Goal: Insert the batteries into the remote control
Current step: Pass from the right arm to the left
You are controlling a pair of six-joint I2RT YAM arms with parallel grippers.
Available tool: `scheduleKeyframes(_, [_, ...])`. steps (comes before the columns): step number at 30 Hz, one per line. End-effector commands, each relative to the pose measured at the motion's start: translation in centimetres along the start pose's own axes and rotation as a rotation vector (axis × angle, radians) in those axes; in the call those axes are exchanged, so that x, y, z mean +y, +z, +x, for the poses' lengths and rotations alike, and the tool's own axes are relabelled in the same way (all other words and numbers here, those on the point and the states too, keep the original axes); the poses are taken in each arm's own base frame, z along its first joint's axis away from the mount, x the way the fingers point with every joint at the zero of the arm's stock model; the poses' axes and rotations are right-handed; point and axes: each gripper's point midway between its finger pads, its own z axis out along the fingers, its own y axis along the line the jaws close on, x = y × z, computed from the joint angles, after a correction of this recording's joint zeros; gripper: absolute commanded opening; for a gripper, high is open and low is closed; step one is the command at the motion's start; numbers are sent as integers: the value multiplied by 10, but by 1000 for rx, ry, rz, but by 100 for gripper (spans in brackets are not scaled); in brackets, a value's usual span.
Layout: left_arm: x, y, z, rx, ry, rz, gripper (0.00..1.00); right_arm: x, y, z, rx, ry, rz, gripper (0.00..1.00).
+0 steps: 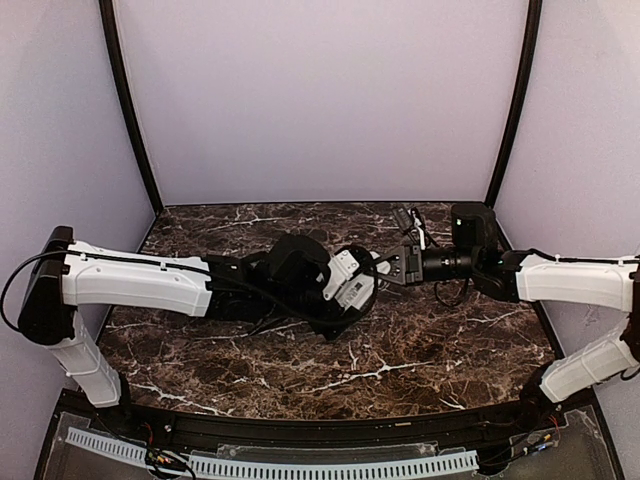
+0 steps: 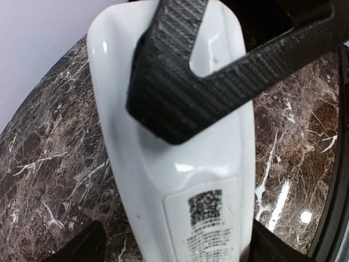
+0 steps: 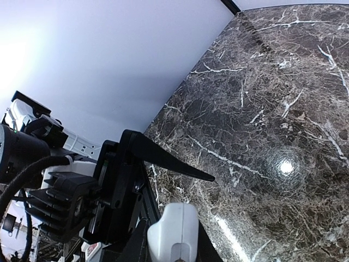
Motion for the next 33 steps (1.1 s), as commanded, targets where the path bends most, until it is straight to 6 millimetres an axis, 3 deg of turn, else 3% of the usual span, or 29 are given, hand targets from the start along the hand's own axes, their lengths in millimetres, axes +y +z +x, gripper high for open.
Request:
scheduleKeyframes(1, [10, -1, -3, 22, 7, -65, 82, 10, 3, -11, -25, -18, -23, 0])
scheduleKeyframes(6, [11, -1, -3, 31, 13, -71, 70, 12, 3, -13, -26, -20, -27, 2])
scheduleKeyframes(9, [12, -3, -3, 26, 9, -73, 63, 12, 3, -13, -18, -16, -28, 12])
scheduleKeyframes(13, [11, -11, -7, -8, -6, -37, 53, 19, -1, -15, -14, -46, -45, 37])
scheduleKeyframes(16, [4, -22, -11, -55, -39, 55, 46, 32, -9, -20, -37, -108, -69, 64])
scheduleKeyframes(19, [2, -42, -28, -142, -90, 148, 42, 44, -19, -28, -70, -181, -75, 96])
scheduleKeyframes(20, [-1, -44, -26, -144, -96, 176, 41, 49, -23, -31, -81, -212, -80, 98])
scheduleKeyframes(21, [-3, -55, -38, -198, -99, 221, 41, 55, -26, -33, -92, -243, -86, 98])
scheduleKeyframes(25, [-13, -83, -56, -296, -86, 323, 40, 87, -45, -40, -158, -401, -152, 98])
scheduleKeyframes(29, [-23, -104, -69, -366, -79, 413, 40, 118, -62, -36, -210, -539, -255, 99])
scheduleKeyframes(33, [-35, -117, -75, -408, -79, 502, 40, 141, -67, -31, -168, -619, -361, 99])
